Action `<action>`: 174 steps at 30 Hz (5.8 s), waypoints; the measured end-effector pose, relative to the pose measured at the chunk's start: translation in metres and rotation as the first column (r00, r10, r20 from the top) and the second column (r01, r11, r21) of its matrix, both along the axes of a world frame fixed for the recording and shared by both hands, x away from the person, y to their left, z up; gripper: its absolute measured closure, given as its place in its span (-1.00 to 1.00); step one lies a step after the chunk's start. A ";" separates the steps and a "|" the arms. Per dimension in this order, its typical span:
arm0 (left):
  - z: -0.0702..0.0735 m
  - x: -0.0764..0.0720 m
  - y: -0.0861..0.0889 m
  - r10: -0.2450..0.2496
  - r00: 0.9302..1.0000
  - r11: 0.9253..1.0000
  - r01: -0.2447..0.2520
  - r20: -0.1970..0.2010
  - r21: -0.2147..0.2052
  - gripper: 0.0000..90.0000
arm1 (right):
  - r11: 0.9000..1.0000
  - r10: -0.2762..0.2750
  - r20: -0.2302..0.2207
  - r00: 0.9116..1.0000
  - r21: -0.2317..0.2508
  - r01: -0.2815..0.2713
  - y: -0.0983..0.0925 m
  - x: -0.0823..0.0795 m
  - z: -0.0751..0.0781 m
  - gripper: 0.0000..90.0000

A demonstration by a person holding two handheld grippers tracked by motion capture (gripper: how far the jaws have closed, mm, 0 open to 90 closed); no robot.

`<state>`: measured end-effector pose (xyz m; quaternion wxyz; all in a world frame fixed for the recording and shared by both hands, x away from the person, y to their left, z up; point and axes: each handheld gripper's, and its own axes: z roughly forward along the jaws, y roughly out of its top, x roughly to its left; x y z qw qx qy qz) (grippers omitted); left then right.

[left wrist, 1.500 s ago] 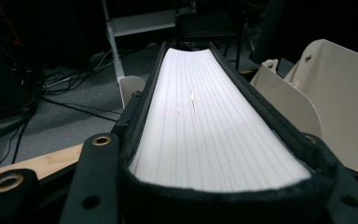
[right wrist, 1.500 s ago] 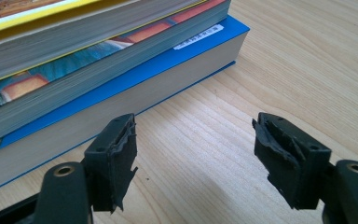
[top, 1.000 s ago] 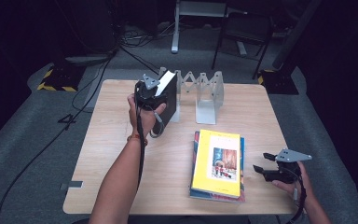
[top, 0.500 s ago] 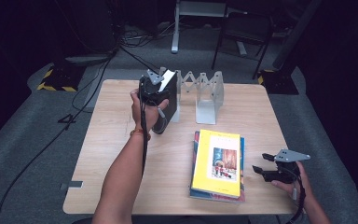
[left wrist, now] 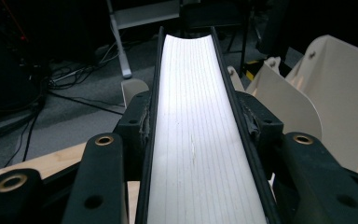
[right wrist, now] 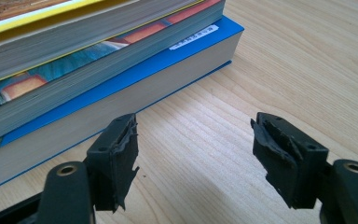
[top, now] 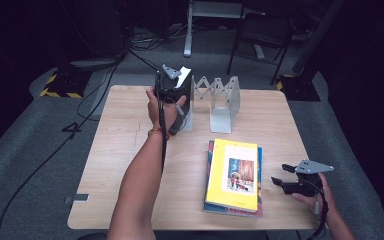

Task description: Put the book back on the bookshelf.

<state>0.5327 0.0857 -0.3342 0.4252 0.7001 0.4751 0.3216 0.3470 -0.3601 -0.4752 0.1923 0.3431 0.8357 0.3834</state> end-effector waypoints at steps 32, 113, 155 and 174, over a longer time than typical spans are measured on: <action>-0.015 0.008 -0.001 0.066 0.997 0.998 -0.066 -0.026 -0.006 0.01 | 1.000 0.007 0.003 1.000 -0.008 -0.007 0.002 -0.001 0.000 -0.30; -0.170 -0.207 0.031 -0.612 0.710 0.740 0.670 -0.348 0.067 -0.61 | 0.975 0.208 -0.090 0.974 0.103 -0.198 0.067 -0.035 0.029 -0.41; -0.150 -0.140 -0.028 -0.574 0.776 0.780 0.616 -0.263 0.116 -0.36 | 0.969 0.248 -0.203 0.947 0.036 -0.246 0.106 0.017 0.035 -0.42; -0.154 -0.101 -0.025 -0.529 0.808 0.830 0.556 -0.258 0.039 -0.17 | 0.937 0.337 -0.025 0.941 0.106 -0.333 0.109 0.013 0.046 0.60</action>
